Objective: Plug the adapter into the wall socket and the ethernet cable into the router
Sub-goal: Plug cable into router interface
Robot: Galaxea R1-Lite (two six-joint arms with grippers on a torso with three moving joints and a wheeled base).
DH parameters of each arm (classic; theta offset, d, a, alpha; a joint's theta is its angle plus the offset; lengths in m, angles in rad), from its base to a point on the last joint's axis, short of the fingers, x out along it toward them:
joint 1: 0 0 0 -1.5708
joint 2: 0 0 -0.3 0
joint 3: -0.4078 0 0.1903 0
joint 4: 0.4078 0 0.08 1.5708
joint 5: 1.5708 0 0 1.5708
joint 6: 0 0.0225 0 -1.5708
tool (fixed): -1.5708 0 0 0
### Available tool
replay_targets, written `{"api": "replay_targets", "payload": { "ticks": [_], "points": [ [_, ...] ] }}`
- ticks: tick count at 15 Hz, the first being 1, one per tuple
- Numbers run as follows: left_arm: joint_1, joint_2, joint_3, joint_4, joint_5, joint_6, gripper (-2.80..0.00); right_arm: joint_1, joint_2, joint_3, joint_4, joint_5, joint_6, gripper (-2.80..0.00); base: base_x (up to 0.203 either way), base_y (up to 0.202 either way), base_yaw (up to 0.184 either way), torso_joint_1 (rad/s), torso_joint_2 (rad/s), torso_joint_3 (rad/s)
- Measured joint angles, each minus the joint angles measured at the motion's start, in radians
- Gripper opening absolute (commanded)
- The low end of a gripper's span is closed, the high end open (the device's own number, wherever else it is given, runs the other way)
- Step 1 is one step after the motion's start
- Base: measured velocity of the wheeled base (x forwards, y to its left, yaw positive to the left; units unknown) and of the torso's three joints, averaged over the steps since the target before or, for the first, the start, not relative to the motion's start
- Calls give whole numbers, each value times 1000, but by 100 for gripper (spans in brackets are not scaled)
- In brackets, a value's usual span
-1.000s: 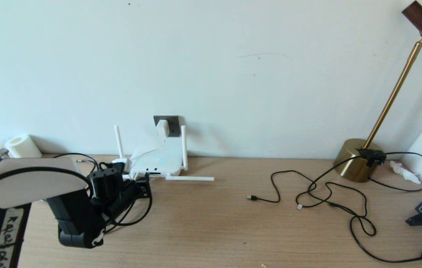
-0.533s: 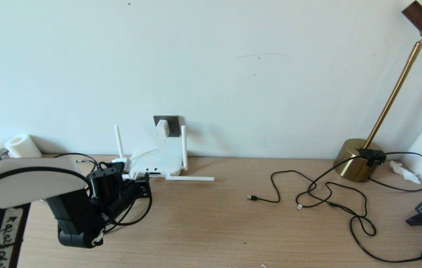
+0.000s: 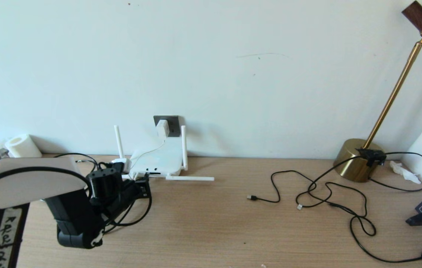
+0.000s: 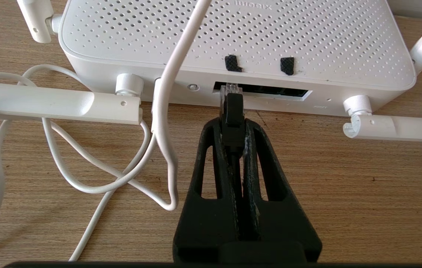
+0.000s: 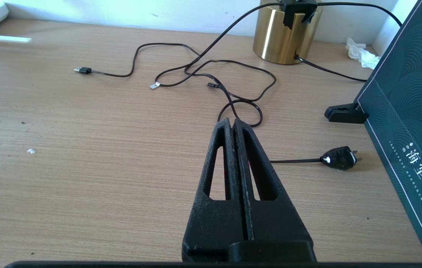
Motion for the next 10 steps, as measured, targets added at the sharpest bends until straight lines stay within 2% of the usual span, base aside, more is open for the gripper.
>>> {"api": "replay_targets", "payload": {
  "ticks": [10],
  "points": [
    [1,-1,3,-2,0,0,-280,0,0,0,0,0,-1,-280,0,0,0,0,0,0]
  ]
}}
